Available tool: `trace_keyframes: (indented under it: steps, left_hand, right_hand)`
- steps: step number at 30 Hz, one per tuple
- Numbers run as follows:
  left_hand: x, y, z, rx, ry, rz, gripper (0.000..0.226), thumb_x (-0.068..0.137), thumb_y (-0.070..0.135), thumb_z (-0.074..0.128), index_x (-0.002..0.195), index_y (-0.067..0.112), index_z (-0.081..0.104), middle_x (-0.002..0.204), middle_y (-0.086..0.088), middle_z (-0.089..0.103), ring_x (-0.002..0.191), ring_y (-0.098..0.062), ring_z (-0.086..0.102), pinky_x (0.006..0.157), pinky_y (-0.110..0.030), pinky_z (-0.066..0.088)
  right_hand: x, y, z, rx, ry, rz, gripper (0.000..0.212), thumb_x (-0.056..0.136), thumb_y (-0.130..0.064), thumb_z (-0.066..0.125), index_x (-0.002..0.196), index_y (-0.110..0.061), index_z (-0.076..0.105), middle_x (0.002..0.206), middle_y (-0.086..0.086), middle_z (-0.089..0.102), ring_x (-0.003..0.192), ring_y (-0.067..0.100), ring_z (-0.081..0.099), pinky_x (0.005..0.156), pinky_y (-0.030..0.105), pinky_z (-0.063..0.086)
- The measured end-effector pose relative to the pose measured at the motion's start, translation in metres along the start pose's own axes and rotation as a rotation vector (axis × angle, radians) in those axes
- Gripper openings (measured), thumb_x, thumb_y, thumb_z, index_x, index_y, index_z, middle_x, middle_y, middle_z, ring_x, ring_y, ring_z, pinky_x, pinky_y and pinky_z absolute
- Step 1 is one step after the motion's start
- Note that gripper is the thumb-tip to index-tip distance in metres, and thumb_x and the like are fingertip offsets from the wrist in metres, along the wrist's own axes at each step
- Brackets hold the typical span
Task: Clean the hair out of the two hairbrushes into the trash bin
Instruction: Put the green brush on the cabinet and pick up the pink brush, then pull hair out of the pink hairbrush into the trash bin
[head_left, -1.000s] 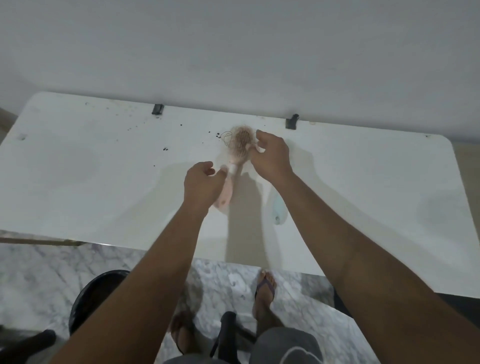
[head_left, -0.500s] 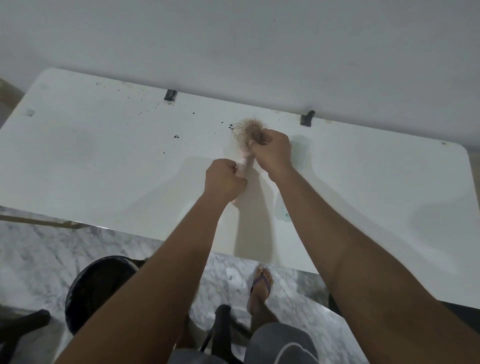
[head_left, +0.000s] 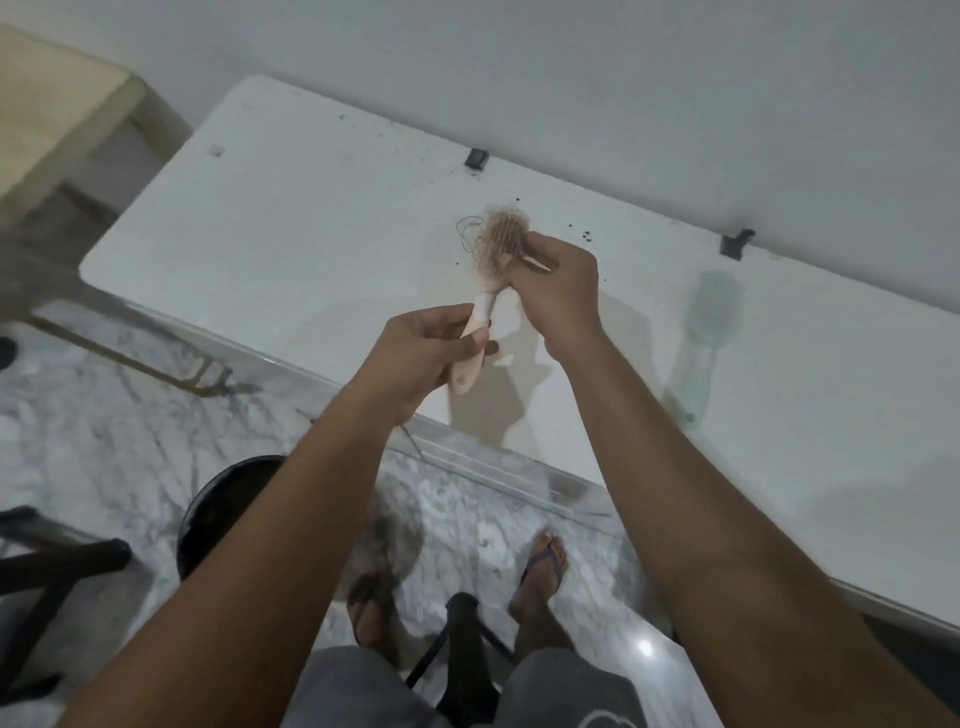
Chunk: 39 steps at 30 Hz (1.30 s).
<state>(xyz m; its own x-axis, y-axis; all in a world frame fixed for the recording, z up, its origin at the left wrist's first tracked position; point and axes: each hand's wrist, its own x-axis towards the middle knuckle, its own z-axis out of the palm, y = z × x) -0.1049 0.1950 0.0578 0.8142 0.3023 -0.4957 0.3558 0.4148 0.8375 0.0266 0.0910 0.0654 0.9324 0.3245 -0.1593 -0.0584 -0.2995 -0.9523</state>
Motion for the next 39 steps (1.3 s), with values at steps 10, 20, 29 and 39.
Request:
trace_keyframes:
  steps: [10, 20, 29, 39]
  left_hand:
    - [-0.106, -0.016, -0.149, -0.125, 0.328, 0.014, 0.032, 0.090, 0.001, 0.067, 0.121, 0.010, 0.070, 0.110, -0.011, 0.077, 0.106, -0.029, 0.072, 0.093, -0.044, 0.055]
    - [-0.163, -0.069, -0.215, -0.298, 0.613, 0.014, 0.035, 0.091, -0.004, 0.061, 0.123, 0.007, 0.069, 0.117, -0.017, 0.073, 0.098, -0.020, 0.074, 0.078, -0.032, 0.060]
    - [-0.176, -0.235, -0.292, -0.382, 0.712, -0.057, 0.042, 0.091, -0.007, 0.060, 0.129, 0.009, 0.064, 0.121, -0.015, 0.072, 0.110, -0.027, 0.071, 0.098, -0.051, 0.053]
    - [-0.173, -0.392, -0.329, -0.365, 0.746, -0.025, 0.040, 0.093, -0.008, 0.058, 0.127, 0.011, 0.064, 0.113, -0.016, 0.073, 0.103, -0.024, 0.073, 0.086, -0.048, 0.054]
  right_hand:
    - [-0.080, -0.034, 0.169, -0.008, -0.332, -0.067, 0.037, 0.088, -0.011, 0.072, 0.125, -0.012, 0.068, 0.111, -0.014, 0.070, 0.092, -0.002, 0.068, 0.081, 0.015, 0.054]
    - [-0.123, -0.005, 0.276, -0.018, -0.732, -0.159, 0.036, 0.089, -0.010, 0.071, 0.125, -0.012, 0.069, 0.112, -0.016, 0.069, 0.092, -0.003, 0.068, 0.089, 0.026, 0.059]
    - [-0.199, 0.141, 0.367, -0.097, -0.833, -0.119, 0.046, 0.088, -0.009, 0.072, 0.133, -0.010, 0.063, 0.129, 0.000, 0.068, 0.110, 0.008, 0.068, 0.095, 0.033, 0.059]
    - [-0.251, 0.297, 0.415, -0.104, -0.852, -0.111, 0.043, 0.088, -0.009, 0.072, 0.130, -0.007, 0.064, 0.117, -0.003, 0.073, 0.104, 0.003, 0.070, 0.086, 0.016, 0.056]
